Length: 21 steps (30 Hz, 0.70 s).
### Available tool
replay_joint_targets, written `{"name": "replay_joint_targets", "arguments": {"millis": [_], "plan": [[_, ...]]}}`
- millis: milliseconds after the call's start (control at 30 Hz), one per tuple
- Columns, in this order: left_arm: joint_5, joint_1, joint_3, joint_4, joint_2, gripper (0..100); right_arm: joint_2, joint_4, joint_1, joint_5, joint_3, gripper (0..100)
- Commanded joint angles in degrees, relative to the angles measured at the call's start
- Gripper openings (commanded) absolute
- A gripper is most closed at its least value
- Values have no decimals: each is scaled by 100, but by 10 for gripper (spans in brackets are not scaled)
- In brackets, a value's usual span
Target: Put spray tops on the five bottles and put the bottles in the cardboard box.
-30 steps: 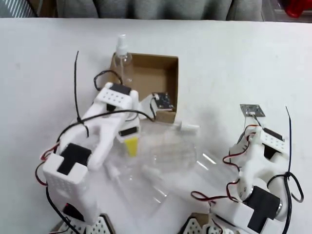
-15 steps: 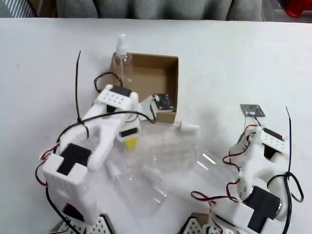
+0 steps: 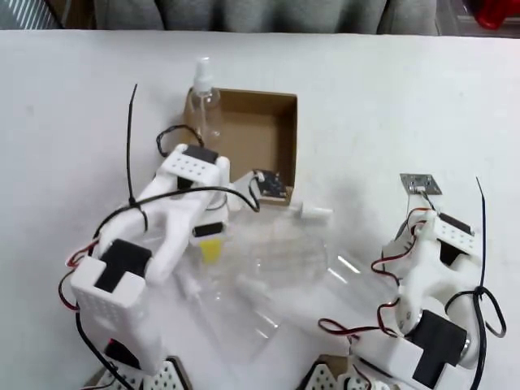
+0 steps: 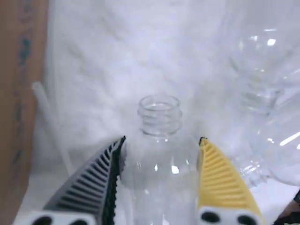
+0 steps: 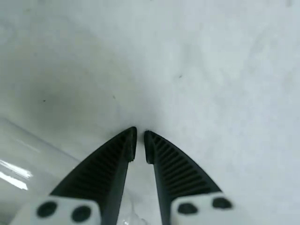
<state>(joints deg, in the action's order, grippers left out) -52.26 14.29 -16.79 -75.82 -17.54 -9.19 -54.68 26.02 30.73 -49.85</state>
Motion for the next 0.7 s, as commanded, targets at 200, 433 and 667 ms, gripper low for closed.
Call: {"name": "replay_joint_targets", "arguments": {"millis": [200,433,667], "plan": [[-70,136,-35,-273,549,20,22,-66,-92,-26,211,16],[-18,92,-659,-413,2202,22,22,-66,-101,-26,211,16],[-9,-312,-1538,-413,3248,22,22,-66,-101,-26,211,16]]}}
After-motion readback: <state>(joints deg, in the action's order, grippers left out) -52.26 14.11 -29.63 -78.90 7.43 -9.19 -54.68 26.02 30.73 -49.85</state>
